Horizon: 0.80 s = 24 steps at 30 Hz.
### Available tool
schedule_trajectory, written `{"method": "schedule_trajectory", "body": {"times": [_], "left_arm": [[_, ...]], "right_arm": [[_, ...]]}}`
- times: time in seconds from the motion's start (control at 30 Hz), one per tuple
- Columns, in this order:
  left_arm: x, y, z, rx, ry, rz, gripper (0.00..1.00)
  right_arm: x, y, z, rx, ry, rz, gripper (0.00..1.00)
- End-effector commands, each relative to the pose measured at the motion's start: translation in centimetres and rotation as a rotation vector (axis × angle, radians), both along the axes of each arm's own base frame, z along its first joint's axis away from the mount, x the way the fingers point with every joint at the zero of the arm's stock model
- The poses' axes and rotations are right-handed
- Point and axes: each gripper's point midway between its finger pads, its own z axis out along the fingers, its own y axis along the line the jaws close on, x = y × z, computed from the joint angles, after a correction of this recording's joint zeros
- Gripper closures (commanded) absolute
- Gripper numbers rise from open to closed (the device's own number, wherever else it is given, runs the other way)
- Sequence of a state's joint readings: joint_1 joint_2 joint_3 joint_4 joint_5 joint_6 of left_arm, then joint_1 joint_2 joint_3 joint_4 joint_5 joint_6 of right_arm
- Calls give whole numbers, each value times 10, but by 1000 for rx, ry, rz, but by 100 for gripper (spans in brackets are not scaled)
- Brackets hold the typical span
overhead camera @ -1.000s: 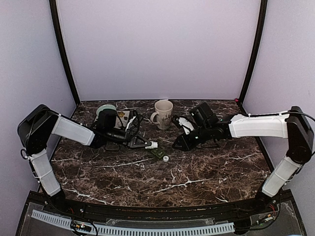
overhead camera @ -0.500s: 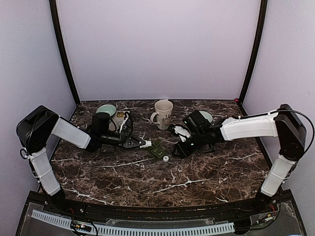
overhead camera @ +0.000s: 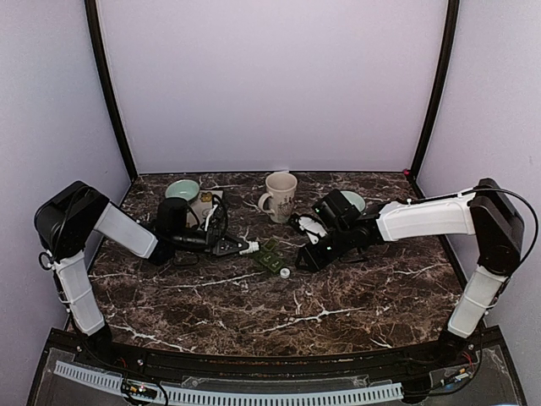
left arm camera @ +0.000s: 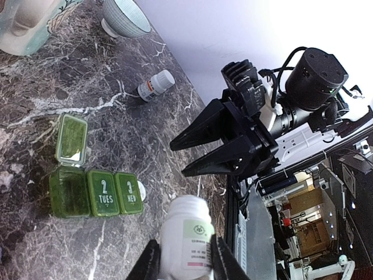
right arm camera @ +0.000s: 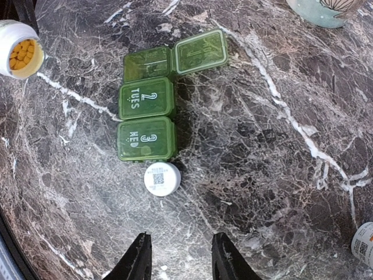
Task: Sort the pills into containers
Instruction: Pour the pill into the compartment of the pill container.
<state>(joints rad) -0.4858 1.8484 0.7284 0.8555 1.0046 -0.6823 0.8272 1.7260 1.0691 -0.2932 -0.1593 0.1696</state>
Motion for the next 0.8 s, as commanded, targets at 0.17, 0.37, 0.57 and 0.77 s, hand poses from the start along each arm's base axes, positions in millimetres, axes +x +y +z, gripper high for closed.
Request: {"method": "schedule_trajectory", "body": {"times": [0.17,0.37,0.57,0.77], "left_arm": [[10,3,-8,-3,-7,28,98],[16,3,-15,11,-1,37,98],[23,3,-18,23,-3,47,98],[30,3,-22,33,1,55,98]], "right_arm": [[4,9,4,9,-18,4,65],[3,10,3,9,-16,6,65],[3,11,3,12,-14,9,65],[4,10,2,8,-12,7,65]]}}
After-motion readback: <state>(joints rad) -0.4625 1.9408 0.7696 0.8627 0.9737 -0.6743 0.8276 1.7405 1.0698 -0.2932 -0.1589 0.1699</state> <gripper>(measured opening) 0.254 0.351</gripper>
